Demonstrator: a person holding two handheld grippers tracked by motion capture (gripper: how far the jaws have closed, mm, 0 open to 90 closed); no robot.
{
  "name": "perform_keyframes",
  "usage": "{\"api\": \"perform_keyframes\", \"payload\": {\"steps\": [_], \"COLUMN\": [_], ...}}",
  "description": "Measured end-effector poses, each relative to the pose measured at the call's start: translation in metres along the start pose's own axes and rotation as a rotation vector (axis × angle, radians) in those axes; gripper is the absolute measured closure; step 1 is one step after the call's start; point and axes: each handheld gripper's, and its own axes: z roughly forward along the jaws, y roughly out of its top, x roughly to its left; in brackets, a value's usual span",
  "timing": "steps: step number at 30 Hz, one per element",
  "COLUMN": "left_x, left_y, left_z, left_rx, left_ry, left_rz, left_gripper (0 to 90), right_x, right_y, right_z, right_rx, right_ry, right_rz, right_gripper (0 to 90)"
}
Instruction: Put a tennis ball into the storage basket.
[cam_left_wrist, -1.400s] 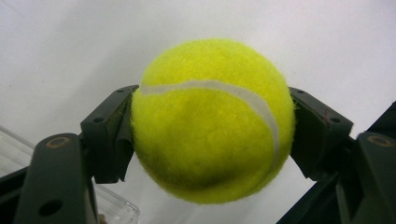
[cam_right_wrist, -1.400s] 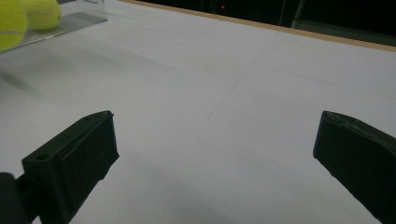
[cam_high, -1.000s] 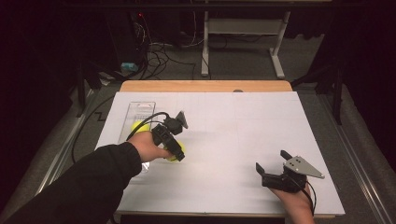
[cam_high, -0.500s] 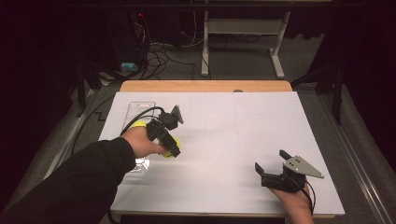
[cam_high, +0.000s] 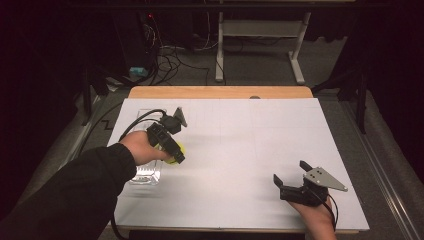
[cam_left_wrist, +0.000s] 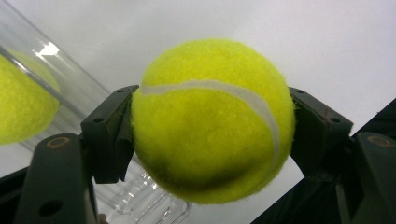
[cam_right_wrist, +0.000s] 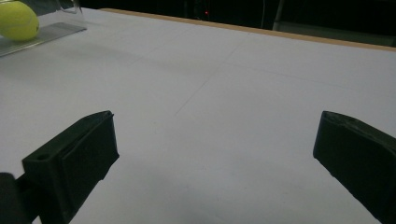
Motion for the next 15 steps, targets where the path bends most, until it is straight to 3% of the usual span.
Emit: {"api": "perform_keyframes", "payload": {"steps": [15], "left_x": [0.02], "left_y": [-0.015], "left_z": [-0.007], "left_rx": [0.005], "left_ry": [0.007], "left_rz": [-0.042], "left_gripper": [26.4], "right_x": [0.001], "right_y": [0.001], "right_z": [0.0], "right_rx": [-0.004], "right_ry": [0.005], "right_rz": [-0.001], "right_gripper": [0.0]}}
